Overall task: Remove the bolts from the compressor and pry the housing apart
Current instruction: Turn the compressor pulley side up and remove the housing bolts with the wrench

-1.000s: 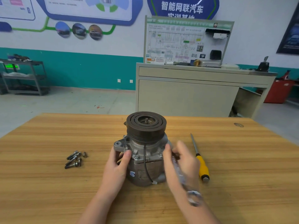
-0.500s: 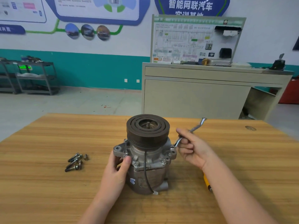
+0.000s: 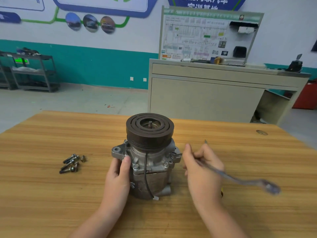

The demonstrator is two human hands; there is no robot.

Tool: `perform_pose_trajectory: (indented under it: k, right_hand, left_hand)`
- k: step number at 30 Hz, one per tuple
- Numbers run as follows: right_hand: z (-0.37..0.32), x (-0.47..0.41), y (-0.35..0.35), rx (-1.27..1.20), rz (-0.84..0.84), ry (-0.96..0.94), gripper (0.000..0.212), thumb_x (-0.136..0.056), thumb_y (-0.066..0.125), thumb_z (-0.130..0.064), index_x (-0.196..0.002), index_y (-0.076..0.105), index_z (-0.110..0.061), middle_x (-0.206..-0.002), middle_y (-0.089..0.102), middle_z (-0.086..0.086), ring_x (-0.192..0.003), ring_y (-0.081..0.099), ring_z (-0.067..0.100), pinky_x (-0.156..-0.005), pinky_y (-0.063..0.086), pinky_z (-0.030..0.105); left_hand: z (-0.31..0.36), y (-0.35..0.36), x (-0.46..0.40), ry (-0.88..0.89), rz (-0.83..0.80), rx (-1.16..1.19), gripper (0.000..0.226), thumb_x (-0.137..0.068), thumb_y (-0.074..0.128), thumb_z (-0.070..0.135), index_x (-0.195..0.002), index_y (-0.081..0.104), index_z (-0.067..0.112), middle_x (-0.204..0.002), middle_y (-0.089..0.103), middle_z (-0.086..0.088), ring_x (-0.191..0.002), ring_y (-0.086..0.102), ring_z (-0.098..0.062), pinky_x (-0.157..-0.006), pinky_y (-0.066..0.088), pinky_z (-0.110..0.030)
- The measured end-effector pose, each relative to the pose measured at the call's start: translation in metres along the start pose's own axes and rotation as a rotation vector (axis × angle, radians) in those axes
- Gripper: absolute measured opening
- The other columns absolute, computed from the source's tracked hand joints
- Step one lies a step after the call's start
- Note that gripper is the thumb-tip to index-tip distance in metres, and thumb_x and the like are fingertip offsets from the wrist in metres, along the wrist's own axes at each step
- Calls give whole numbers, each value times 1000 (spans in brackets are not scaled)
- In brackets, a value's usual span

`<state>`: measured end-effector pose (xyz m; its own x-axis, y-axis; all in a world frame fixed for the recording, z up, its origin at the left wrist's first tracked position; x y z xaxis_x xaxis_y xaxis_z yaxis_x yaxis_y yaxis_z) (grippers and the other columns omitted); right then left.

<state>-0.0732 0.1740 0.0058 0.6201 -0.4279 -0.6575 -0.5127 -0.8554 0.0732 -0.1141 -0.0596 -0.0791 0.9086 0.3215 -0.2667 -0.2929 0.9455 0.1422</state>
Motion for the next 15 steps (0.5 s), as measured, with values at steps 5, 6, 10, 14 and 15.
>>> perform_pose_trajectory:
  k: [5, 6, 10, 14, 15]
  right_hand:
    - [-50, 28, 34, 266, -270, -444, 50, -86, 58, -2, -69, 24, -34, -55, 21, -19, -46, 31, 0, -46, 24, 5]
    - [-46, 27, 32, 264, -273, -403, 51, -86, 59, -3, -68, 24, -36, -54, 23, -19, -45, 32, 0, -46, 24, 5]
    - [20, 8, 8, -201, -216, 295, 38, -80, 73, -10, -55, 49, -27, -46, 51, -6, -38, 41, 0, -40, 34, 11]
    - [76, -5, 25, -646, -382, 928, 26, -68, 70, -9, -57, 48, -18, -46, 47, 3, -33, 37, 6, -32, 27, 13]
    - [81, -6, 34, -650, -446, 1001, 24, -70, 68, -10, -61, 47, -16, -47, 46, 3, -33, 36, 5, -31, 26, 13]
  left_hand:
    - [-10, -1, -1, -78, -19, 41, 22, -96, 51, 36, -90, 63, 18, -89, 72, 6, -86, 63, -5, -83, 48, -24]
    - [-12, -1, -1, -90, -25, 45, 20, -96, 52, 35, -91, 64, 20, -92, 73, 5, -89, 64, -7, -85, 47, -31]
    - [-13, 0, -1, -122, -75, 72, 22, -84, 63, 54, -91, 68, 33, -99, 74, 5, -95, 67, -7, -86, 47, -35]
    - [-8, -1, 0, -95, -64, 67, 41, -74, 54, 59, -95, 66, 26, -97, 73, 9, -91, 66, 0, -81, 45, -29]
    - [-7, -1, 0, -92, -58, 58, 41, -74, 53, 58, -94, 65, 24, -94, 73, 10, -88, 65, 2, -80, 44, -28]
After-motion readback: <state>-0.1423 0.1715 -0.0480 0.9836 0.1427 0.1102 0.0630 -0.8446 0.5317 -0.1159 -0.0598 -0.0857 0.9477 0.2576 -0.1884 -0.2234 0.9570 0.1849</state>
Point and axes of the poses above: each hand's wrist, its own x-axis away from the middle knuckle, its own y-axis out of the palm, z = x × y, the point moved 9 cm from there along -x, towards the middle knuckle
